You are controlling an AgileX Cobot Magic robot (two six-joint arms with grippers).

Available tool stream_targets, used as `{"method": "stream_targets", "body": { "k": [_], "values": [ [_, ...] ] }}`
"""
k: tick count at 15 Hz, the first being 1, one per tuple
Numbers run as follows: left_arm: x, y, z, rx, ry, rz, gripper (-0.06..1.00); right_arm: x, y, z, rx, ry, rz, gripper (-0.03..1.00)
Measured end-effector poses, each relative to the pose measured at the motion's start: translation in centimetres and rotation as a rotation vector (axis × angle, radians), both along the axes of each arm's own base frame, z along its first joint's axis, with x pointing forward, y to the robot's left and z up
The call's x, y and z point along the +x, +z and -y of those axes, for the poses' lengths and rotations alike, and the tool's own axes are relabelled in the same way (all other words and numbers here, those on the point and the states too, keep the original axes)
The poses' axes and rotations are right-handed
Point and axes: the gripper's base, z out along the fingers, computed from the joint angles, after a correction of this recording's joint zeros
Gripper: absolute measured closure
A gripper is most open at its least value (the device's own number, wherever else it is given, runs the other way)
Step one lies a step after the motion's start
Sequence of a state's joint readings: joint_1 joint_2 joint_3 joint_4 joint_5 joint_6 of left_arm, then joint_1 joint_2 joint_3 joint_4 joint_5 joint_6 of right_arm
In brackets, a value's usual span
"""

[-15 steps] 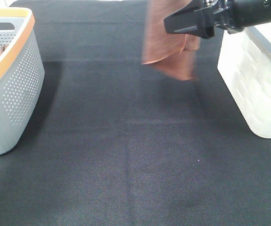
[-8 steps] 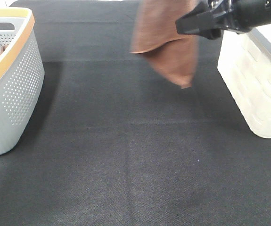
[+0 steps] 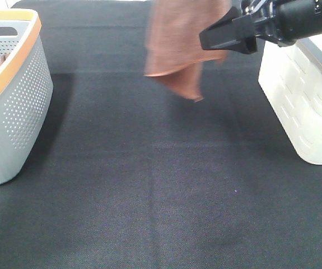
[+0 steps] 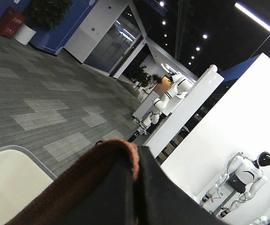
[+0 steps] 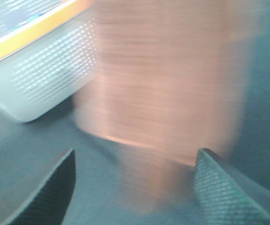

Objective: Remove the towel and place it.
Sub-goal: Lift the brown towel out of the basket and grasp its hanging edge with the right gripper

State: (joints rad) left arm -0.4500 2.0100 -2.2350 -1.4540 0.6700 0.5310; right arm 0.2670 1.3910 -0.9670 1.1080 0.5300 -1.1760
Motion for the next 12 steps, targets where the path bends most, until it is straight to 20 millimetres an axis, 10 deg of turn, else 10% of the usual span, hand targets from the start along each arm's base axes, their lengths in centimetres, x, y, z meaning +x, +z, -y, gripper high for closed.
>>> {"method": "stream_targets", "body": {
  "k": [12],
  "values": [
    [-0.1,0.2,0.0,-0.024,-0.011,-0.005,0.94,0.9,-0.8,-0.1,0.017,-0.046,-0.023,0.27]
  ]
}}
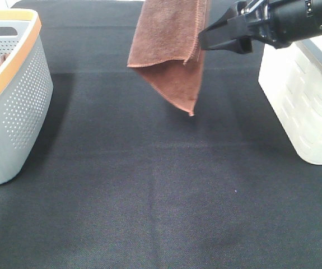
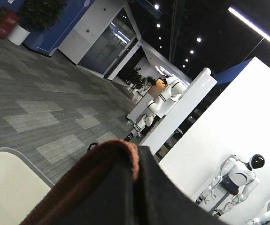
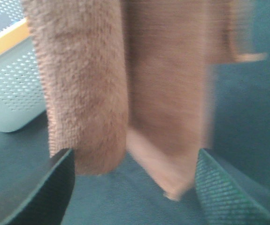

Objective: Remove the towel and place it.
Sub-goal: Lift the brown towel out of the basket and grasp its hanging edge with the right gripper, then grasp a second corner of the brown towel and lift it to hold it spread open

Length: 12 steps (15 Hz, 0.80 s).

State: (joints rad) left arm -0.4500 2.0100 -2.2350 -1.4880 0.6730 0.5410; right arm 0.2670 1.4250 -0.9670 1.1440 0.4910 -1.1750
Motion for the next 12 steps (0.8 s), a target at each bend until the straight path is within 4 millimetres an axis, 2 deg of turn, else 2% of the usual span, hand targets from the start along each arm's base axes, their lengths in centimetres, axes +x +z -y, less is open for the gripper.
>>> {"method": "stream_targets", "body": {
  "k": [4,12],
  "values": [
    [-0.02,-0.01,0.01,0.007,0.0,0.013,0.94,-0.78,-0.07,-0.49,0.037,0.071,-0.069,0.23],
    [-0.31,0.26,0.08,-0.029,-0.037,0.008,0.94,0.11,0.18,-0.05,0.055,-0.043,-0.033,0.23]
  ]
}}
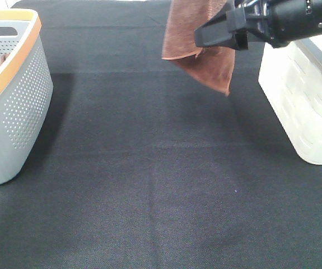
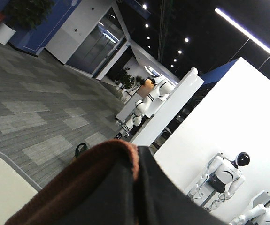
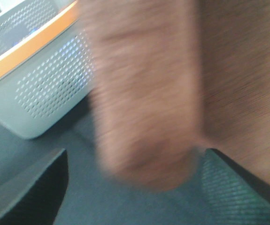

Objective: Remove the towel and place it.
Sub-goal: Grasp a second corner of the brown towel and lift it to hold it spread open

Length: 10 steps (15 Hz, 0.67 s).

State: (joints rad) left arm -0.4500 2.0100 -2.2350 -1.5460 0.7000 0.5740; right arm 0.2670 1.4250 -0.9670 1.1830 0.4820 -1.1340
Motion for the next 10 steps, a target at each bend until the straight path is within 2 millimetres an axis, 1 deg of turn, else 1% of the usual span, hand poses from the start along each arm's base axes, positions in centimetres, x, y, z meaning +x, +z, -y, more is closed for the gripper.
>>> {"method": "stream_targets", "body": {
  "k": [5,6,7,8,9,10],
  "values": [
    [0.0,0.1,0.0,-0.007,-0.003,-0.001,0.94,0.1,0.1,0.1,0.004,-0.018,0.005,0.23],
    [-0.2,0.1,0.3,-0.008,-0.008,-0.002,0.94,0.1,0.1,0.1,0.004,-0.017,0.005,0.23],
    [-0.5,0.1,0.7,-0.008,-0.019,-0.002,0.94,0.1,0.1,0.1,0.004,-0.017,0.005,0.26],
    [-0.6,0.1,0.9,-0.008,-0.026,0.0,0.94,0.2,0.0,0.1,0.004,-0.017,0.002,0.3],
    [-0.9,0.1,1.4,-0.008,-0.038,0.0,0.94,0.3,-0.3,0.0,0.0,-0.016,-0.004,0.42],
    [-0.9,0.1,1.4,-0.009,-0.039,0.0,0.94,0.3,-0.3,0.0,-0.007,-0.013,-0.003,0.54]
  ]
}}
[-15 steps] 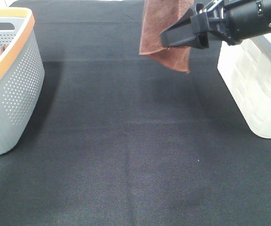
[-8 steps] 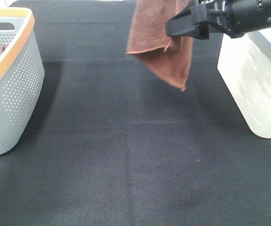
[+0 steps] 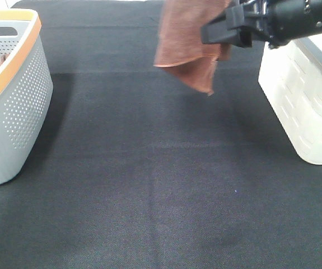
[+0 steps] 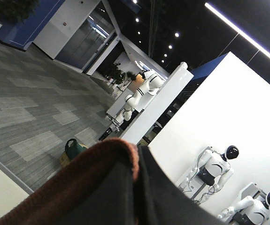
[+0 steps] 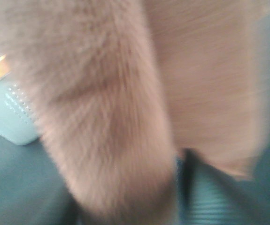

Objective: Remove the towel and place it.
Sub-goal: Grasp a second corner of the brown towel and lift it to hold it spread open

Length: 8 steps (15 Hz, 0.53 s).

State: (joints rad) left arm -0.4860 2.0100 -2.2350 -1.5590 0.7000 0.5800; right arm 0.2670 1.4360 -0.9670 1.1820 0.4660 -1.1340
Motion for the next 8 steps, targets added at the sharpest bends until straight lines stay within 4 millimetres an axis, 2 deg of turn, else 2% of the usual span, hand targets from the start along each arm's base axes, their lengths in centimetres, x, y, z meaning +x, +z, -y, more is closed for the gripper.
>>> {"method": "stream_targets", "body": {
  "k": [3,4,5,8],
  "values": [
    [0.0,0.0,0.0,0.009,0.006,0.01,0.94,0.0,-0.1,0.0,-0.018,0.007,0.005,0.93],
    [0.0,-0.1,0.0,0.021,0.012,0.026,0.94,0.0,-0.1,0.1,-0.03,0.012,0.007,0.97],
    [0.2,-0.2,-0.2,0.039,0.022,0.042,0.94,-0.1,-0.2,0.1,-0.042,0.015,0.005,0.97],
    [1.9,-0.9,-2.7,0.141,0.1,0.082,0.94,-0.2,-0.7,0.4,-0.083,-0.002,-0.045,0.97]
  ]
}}
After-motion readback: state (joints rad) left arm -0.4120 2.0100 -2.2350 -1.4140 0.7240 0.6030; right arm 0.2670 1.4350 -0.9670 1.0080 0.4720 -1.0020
